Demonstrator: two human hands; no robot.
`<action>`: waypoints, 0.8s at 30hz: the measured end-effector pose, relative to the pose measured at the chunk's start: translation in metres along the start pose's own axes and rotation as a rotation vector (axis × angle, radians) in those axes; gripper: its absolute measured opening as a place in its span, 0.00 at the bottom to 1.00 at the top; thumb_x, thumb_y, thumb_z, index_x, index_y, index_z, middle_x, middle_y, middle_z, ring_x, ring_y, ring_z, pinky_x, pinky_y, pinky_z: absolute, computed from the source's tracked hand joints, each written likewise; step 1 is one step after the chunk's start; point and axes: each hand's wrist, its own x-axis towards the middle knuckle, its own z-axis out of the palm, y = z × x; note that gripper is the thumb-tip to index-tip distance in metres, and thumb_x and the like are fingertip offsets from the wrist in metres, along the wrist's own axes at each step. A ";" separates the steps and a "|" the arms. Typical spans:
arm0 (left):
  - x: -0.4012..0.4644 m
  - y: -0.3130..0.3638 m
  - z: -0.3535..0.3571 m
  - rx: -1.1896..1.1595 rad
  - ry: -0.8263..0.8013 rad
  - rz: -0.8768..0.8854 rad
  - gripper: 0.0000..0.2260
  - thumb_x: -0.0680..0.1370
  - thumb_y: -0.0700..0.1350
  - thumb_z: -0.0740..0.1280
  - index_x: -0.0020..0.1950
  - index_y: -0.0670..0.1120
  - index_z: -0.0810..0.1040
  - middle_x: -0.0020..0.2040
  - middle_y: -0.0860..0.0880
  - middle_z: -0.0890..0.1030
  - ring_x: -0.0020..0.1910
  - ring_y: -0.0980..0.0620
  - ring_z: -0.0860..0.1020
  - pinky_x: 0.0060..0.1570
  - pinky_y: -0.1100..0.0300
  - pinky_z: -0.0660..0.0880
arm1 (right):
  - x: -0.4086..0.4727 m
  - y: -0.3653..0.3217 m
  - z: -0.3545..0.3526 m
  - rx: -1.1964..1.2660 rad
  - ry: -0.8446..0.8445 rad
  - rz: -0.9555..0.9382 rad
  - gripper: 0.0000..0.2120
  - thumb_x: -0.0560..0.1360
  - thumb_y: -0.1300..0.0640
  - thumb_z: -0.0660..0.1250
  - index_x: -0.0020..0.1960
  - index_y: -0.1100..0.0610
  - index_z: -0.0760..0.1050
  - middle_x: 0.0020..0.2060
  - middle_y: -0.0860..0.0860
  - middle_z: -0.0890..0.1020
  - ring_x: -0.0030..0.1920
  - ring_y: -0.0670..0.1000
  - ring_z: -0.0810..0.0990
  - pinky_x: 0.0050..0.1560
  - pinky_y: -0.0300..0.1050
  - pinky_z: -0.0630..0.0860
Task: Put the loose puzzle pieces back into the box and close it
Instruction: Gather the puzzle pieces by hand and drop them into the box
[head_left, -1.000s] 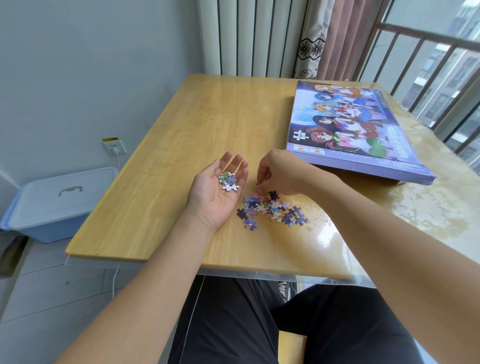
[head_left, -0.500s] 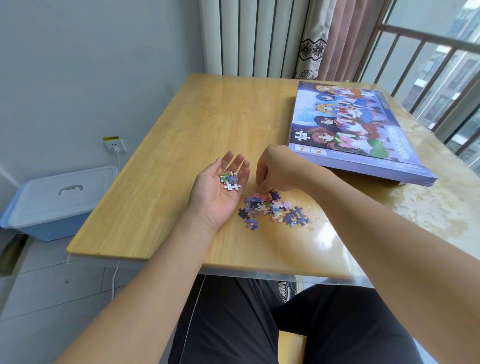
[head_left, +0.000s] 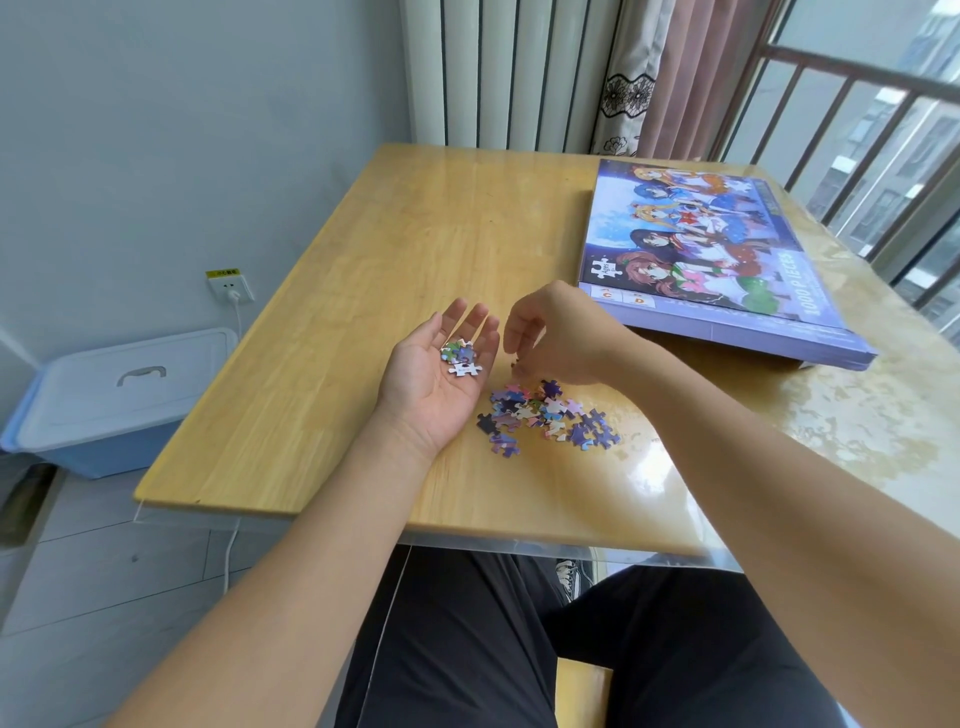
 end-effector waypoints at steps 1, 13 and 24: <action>0.000 0.000 0.000 0.000 -0.002 -0.003 0.12 0.85 0.45 0.58 0.58 0.40 0.78 0.55 0.40 0.81 0.56 0.41 0.79 0.65 0.52 0.75 | -0.001 -0.001 -0.003 0.116 0.044 -0.001 0.12 0.65 0.69 0.78 0.39 0.56 0.78 0.37 0.52 0.83 0.33 0.50 0.81 0.35 0.43 0.78; -0.004 -0.002 0.002 -0.043 -0.032 -0.061 0.12 0.85 0.43 0.56 0.57 0.39 0.77 0.52 0.39 0.81 0.52 0.42 0.81 0.53 0.51 0.81 | -0.038 0.009 -0.027 -0.119 0.007 -0.117 0.16 0.66 0.57 0.82 0.51 0.56 0.83 0.40 0.48 0.82 0.43 0.50 0.83 0.47 0.45 0.79; -0.009 -0.005 0.004 -0.011 -0.035 -0.027 0.12 0.85 0.43 0.57 0.56 0.39 0.78 0.52 0.39 0.81 0.54 0.43 0.82 0.53 0.55 0.81 | -0.060 0.046 -0.031 -0.174 -0.273 0.057 0.18 0.62 0.54 0.84 0.49 0.53 0.83 0.41 0.46 0.84 0.42 0.49 0.82 0.41 0.40 0.77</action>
